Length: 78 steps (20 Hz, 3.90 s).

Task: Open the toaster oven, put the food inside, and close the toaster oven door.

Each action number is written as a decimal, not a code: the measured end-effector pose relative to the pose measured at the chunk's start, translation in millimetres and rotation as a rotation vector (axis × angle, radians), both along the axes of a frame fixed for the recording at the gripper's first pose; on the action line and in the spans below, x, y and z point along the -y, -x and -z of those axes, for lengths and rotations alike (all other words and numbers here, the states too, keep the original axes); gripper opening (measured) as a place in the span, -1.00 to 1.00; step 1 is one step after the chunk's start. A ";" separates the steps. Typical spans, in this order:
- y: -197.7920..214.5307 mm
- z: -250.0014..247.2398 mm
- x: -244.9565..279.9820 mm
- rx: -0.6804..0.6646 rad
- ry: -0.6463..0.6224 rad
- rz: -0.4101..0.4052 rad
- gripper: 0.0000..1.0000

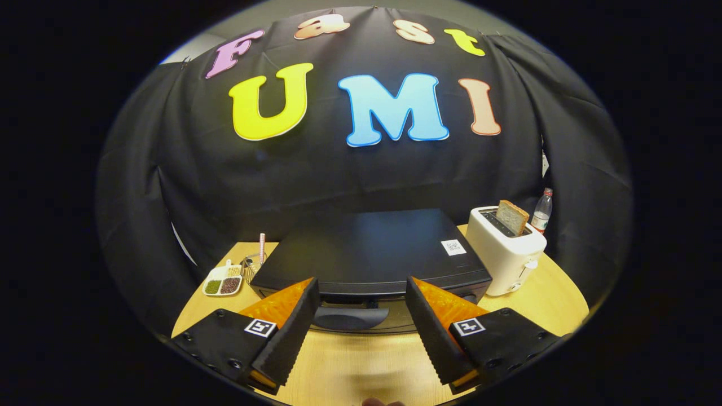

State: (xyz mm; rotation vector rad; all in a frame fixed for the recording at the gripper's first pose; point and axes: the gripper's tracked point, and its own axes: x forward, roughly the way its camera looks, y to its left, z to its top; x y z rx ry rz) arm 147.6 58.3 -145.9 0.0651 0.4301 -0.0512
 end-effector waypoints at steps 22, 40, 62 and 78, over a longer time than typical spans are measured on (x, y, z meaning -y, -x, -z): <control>24.8 57.4 -15.5 -0.217 0.047 -0.001 0.99; 123.9 166.6 -15.0 -0.531 -0.040 -0.029 0.94; 173.8 105.0 165.8 -0.503 -0.021 -0.033 0.93; 166.5 171.8 287.4 -0.770 -0.060 -0.141 0.94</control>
